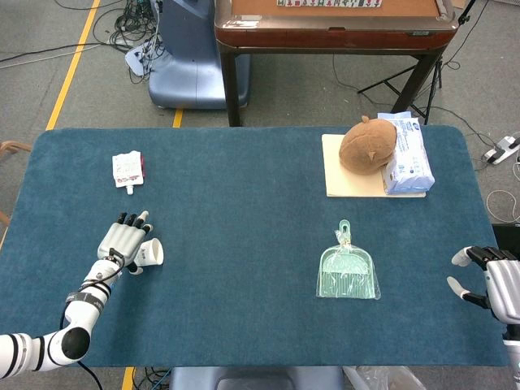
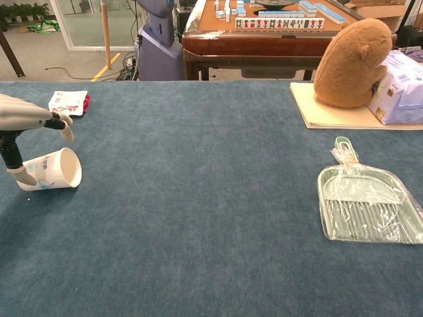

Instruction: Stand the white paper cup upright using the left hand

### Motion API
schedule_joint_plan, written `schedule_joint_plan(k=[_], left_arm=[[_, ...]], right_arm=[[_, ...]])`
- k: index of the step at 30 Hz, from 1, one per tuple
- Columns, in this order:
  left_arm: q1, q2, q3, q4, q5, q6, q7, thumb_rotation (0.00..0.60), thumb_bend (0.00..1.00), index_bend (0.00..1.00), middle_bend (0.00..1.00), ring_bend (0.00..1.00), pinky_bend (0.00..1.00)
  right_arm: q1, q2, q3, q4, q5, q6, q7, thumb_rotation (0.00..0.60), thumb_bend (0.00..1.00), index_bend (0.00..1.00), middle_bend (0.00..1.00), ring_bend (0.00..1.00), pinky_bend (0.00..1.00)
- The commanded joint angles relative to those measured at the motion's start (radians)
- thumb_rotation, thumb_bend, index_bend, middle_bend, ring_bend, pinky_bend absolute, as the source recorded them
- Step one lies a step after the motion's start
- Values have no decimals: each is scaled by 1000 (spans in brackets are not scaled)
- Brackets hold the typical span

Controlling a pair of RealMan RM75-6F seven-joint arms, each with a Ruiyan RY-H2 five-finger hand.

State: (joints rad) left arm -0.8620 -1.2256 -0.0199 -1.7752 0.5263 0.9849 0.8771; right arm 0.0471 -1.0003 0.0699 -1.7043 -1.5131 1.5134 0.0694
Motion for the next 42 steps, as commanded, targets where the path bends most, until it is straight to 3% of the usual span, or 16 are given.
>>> schedule_joint_plan(k=[1,20,29,35,42], left_arm=[[-8,-8,8,8,-11,5,2,600,67,194,0,0,0],[-22,-45,25,51,-2,0,-61,600,66,260,0,0,0],[-13,-77,23,89,16,19,-95,600,66,339,0,0,0],[15,-100,16,118,77,56,-145,600,68,436,0,0,0],[61,-82,-17,114,127,62,-262,600,67,470,0,0,0]], right_arm=[[0,-1,0,0,0,-1,-1,600,197,527,520,438,466],[1,-2,0,1,1,-4,-2,600,197,527,520,438,466],[0,-1,1,1,2,-2,2,600,197,527,520,438,466],[1,-2,-1,1,2,-5,1,600,197,527,520,438,466],[1,-2,-1,1,2,-5,-1,600,197,527,520,438,465]])
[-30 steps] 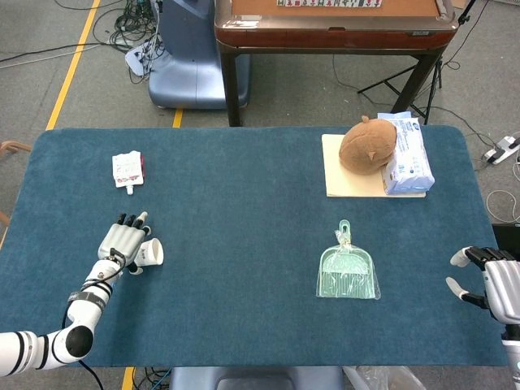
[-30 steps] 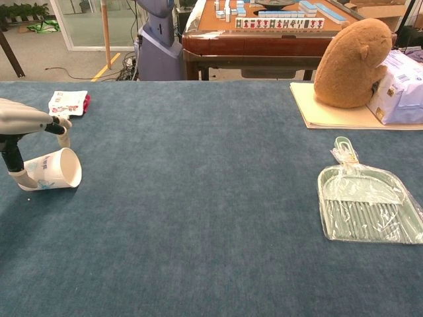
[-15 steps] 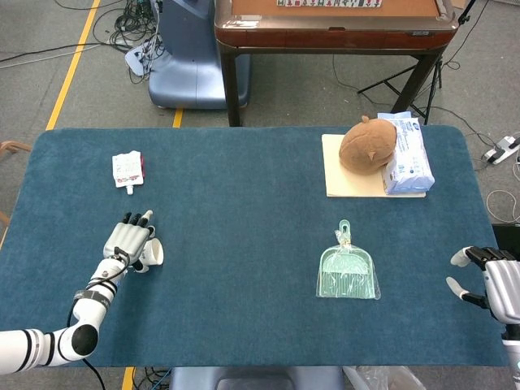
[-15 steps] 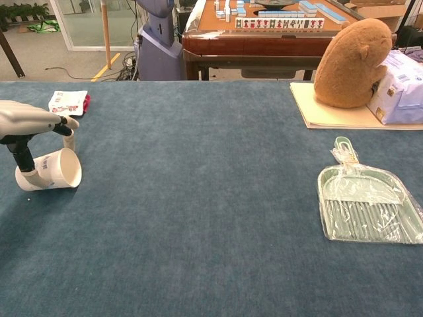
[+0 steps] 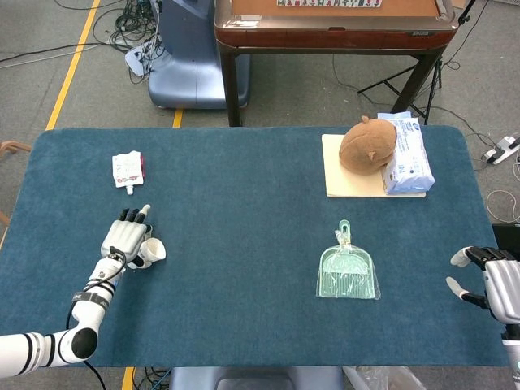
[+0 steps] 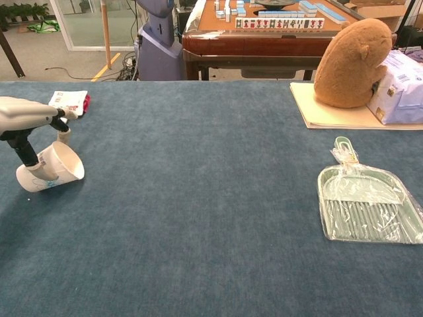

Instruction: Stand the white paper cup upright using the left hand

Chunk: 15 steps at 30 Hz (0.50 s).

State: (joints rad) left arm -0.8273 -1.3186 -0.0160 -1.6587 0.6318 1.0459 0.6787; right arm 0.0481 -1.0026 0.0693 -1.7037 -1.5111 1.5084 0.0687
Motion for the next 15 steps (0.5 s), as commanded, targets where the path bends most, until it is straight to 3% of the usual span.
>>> schedule_joint_plan(k=[1,8,15], left_arm=[[35,15,-31,-3,26,-2,-95,600,67,471,0,0,0],[136,18,-97,50,129,0,-384,600,67,488,0,0,0],[259,-44,-154,161,303,86,-727,600,67,494,0,0,0]], right_arm=[[0,0,0,0,0,-1,0,600,197,527,520,438,465],[2,-3,-2,1,-1,-5,-5,600,197,527,520,438,466],[5,-8,-5,1,0,-13,-14,600,197,527,520,438,466]])
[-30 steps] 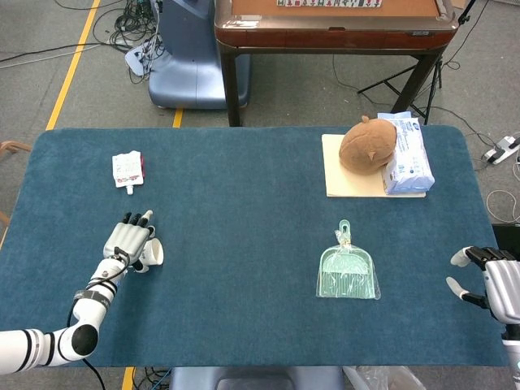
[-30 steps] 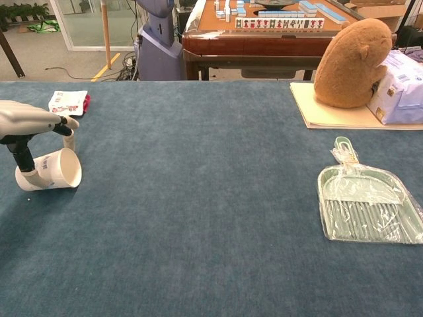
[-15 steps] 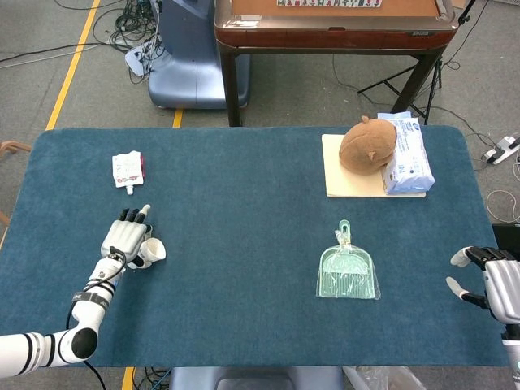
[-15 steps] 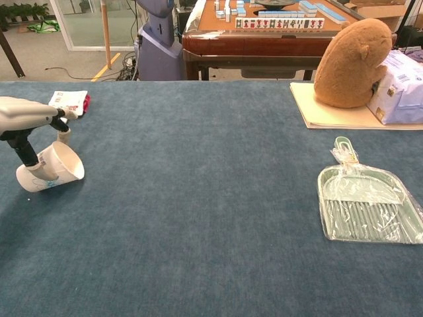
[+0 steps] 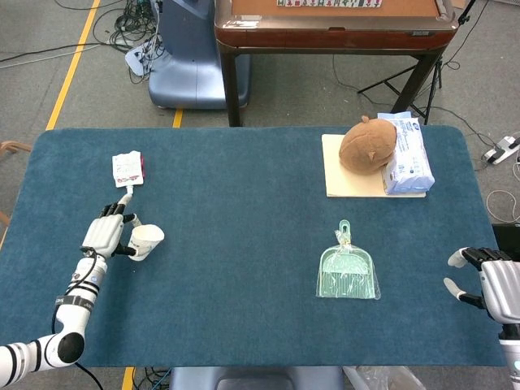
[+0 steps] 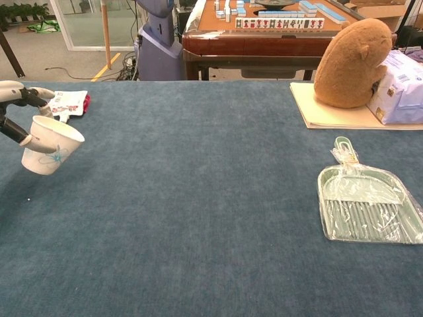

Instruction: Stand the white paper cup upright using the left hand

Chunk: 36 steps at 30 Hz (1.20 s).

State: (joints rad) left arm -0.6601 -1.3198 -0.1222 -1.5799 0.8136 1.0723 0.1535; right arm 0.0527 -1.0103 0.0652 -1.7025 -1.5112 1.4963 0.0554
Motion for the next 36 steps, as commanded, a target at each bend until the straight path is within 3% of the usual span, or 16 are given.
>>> schedule_joint_plan(k=[1,12,36], left_arm=[[105,-52,-51,98,141,71,-238,600,68,494,0,0,0],[196,-147,-45,257,313,159,-437,600,68,493,0,0,0],[266,-232,-47,409,386,130,-505,600,67,482,0,0,0]], right_arm=[[0,-1,-1,0,0,-1,-1,600,197,527,520,438,466],[1,-3,-2,1,-1,-1,-2,600,197,527,520,438,466],[1,-2,-2,0,-2,-1,-1,600,197,526,520,438,466]])
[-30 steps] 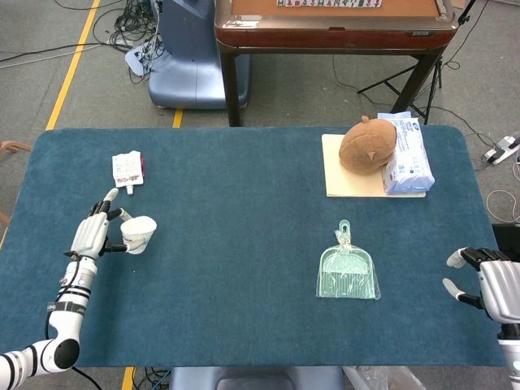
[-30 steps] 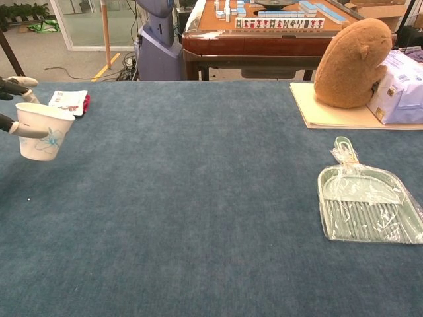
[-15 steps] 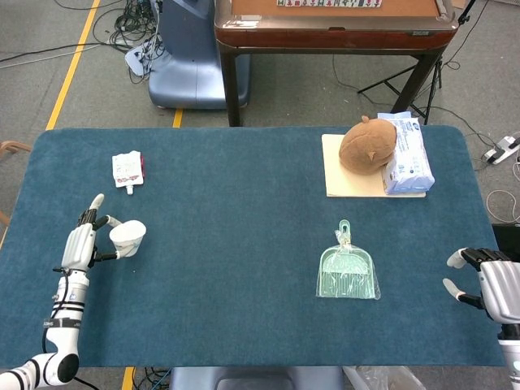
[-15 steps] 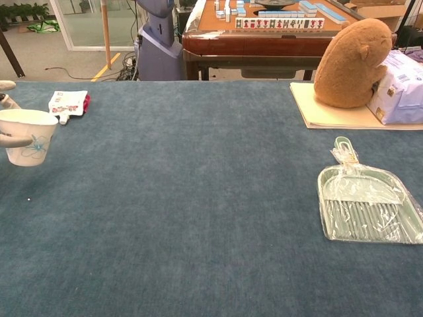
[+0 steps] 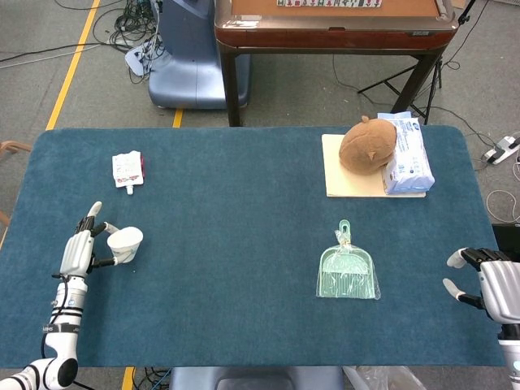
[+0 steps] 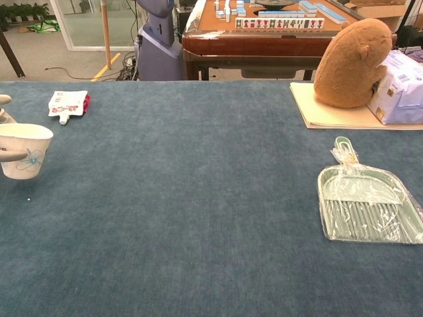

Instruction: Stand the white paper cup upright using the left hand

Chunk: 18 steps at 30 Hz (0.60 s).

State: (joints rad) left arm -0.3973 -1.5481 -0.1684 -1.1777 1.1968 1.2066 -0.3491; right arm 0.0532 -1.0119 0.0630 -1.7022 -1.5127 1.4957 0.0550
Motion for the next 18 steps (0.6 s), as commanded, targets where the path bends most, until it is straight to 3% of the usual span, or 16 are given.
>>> schedule_joint_plan(k=[1,18], left_arm=[[5,-5,-1,10,4,-6,-3,600,67,482,0,0,0],[35,-28,-5,54,30,-19,-10,600,68,434,0,0,0]], right_arm=[[0,0,0,0,0,0,0,600,197,526,520,438,466],[0,0,1,0,1,1,-1,600,197,526,520,438,466]])
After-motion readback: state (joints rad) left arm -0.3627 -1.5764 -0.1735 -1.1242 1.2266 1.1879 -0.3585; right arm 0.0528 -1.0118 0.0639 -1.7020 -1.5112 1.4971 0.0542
